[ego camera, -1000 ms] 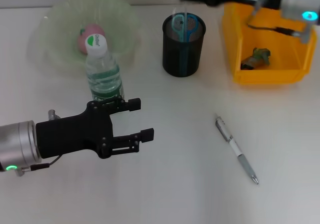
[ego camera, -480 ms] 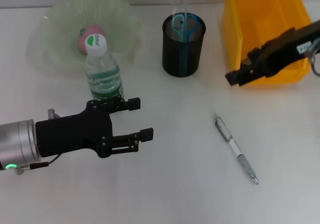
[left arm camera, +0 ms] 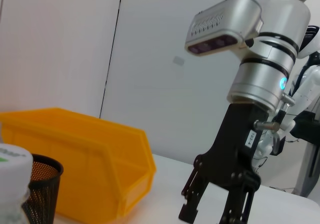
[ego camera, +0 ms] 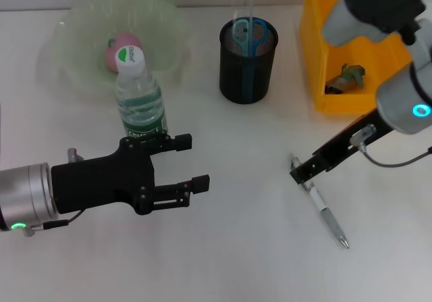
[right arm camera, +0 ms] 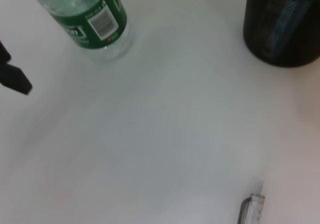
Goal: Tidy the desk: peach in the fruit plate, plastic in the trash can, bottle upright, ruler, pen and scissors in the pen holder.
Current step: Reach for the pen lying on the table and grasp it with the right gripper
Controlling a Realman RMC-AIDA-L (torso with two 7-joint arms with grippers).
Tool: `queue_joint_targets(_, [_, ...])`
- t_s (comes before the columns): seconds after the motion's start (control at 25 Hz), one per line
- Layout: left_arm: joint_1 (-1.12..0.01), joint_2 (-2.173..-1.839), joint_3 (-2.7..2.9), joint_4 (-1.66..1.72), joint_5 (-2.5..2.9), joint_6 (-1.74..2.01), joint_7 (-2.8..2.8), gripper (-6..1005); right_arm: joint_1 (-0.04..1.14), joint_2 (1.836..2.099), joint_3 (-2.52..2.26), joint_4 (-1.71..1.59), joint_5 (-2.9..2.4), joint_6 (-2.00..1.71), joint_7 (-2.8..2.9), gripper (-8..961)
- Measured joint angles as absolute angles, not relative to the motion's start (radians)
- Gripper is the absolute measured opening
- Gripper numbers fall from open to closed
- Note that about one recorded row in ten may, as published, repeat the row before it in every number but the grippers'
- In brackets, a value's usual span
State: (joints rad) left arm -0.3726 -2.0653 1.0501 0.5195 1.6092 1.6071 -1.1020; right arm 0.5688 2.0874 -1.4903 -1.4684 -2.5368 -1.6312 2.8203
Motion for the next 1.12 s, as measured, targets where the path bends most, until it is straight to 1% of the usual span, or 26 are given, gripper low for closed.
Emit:
queue_joint_targets(0.24, [-0.376, -2.067, 1.050, 0.519, 1.609, 1.606, -1.101, 795, 0.599, 2.086, -1.604, -1.382, -2.591, -1.554, 2.879, 803])
queue_joint_targets(0.52, [-0.371, -2.067, 1.051, 0.518, 1.609, 1.606, -1.100, 795, 0.623, 2.087, -1.682, -1.310, -2.609, -1.482, 2.898, 728])
queue_joint_targets(0.84, [-0.359, -2.068, 1.053, 0.506, 1.604, 1.608, -1.074, 795, 0.686, 2.089, -1.718, -1.219, -2.610, -1.450, 2.920, 642])
queue_joint_targets(1.0, [-0.359, -2.068, 1.052, 0.505, 1.604, 1.607, -1.074, 795, 0.694, 2.089, -1.725, -1.216, -2.618, -1.444, 2.923, 412])
queue_joint_targets(1.12, [-0.358, -2.068, 1.052, 0.505, 1.604, 1.606, -1.074, 795, 0.699, 2.089, -1.725, -1.211, -2.626, -1.444, 2.924, 398])
